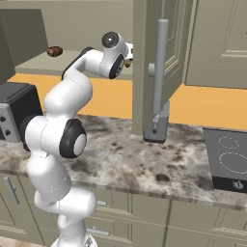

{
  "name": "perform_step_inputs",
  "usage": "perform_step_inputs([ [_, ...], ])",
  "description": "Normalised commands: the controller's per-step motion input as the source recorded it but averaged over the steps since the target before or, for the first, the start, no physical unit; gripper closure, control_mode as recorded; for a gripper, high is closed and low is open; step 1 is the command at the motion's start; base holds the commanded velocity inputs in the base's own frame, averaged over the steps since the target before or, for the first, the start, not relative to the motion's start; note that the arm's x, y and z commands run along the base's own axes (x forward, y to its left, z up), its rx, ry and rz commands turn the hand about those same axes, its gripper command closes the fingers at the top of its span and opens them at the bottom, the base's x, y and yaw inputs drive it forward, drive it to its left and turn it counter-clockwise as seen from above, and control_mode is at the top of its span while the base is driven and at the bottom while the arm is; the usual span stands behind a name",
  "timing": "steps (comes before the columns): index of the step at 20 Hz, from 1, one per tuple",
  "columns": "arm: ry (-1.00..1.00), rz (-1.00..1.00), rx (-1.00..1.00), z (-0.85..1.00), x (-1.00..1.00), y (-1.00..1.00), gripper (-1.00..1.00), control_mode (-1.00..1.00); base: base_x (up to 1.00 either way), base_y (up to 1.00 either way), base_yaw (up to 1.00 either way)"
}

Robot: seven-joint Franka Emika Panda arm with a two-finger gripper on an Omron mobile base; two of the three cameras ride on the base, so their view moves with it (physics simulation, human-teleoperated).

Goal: Open the cabinet. Pick the apple and banana from the cabinet and place them into the bowl. Then close the cabinet.

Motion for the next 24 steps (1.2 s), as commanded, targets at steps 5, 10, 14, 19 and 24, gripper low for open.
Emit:
perform_step_inputs([
  [5,-0.01,0.02,0.01,0.04,-0.67,0.02,1.00,-1.00,0.00,0.00,0.00],
  [10,0.00,0.10,0.00,0.11,-0.98,0.37,1.00,-1.00,0.00,0.00,0.00],
  [14,0.00,0.14,-0.08,0.17,-0.99,0.89,1.00,-1.00,0.00,0.00,0.00],
  [19,0.00,0.20,-0.10,0.03,-1.00,0.92,1.00,-1.00,0.00,0.00,0.00],
  [24,0.02,0.24,-0.10,-0.31,-0.99,0.63,1.00,-1.00,0.00,0.00,0.00],
])
